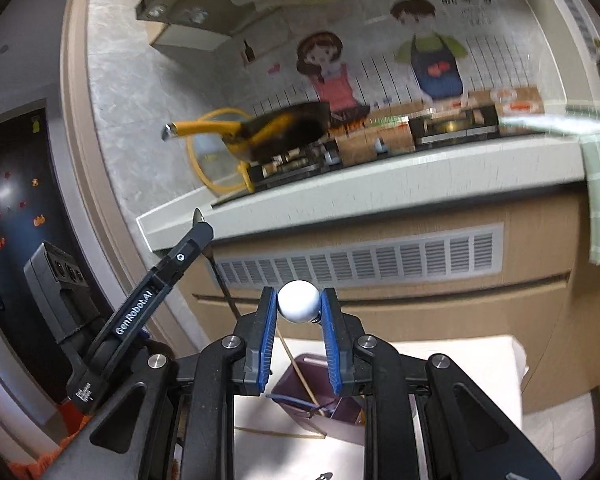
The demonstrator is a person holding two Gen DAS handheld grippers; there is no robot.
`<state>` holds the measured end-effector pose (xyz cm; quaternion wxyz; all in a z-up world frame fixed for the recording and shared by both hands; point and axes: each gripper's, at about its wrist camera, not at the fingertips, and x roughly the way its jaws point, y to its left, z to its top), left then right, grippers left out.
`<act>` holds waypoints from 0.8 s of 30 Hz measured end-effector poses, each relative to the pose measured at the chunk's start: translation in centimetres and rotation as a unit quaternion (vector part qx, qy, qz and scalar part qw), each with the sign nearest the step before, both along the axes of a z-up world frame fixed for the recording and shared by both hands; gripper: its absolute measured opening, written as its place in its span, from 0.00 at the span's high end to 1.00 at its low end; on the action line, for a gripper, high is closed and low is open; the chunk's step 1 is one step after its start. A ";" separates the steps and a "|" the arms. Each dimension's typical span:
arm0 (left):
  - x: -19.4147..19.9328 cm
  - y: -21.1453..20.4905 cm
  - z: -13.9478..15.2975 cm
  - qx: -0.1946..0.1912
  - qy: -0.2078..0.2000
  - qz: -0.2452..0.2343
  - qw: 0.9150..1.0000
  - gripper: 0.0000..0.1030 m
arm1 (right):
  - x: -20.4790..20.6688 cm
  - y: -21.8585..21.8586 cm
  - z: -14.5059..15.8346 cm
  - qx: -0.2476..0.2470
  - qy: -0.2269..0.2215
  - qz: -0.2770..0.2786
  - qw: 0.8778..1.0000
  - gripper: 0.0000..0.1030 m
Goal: Organize utensils
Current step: 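Lower brown spoon and white-knobbed spoon into the maroon caddy, opening both tools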
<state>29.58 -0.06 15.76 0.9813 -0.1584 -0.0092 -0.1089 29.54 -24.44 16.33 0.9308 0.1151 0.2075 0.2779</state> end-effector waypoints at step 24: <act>4.8 1.9 -10.4 0.004 0.153 -0.033 0.988 0.57 | 3.6 0.6 -7.9 -0.067 0.071 -0.034 0.995 0.74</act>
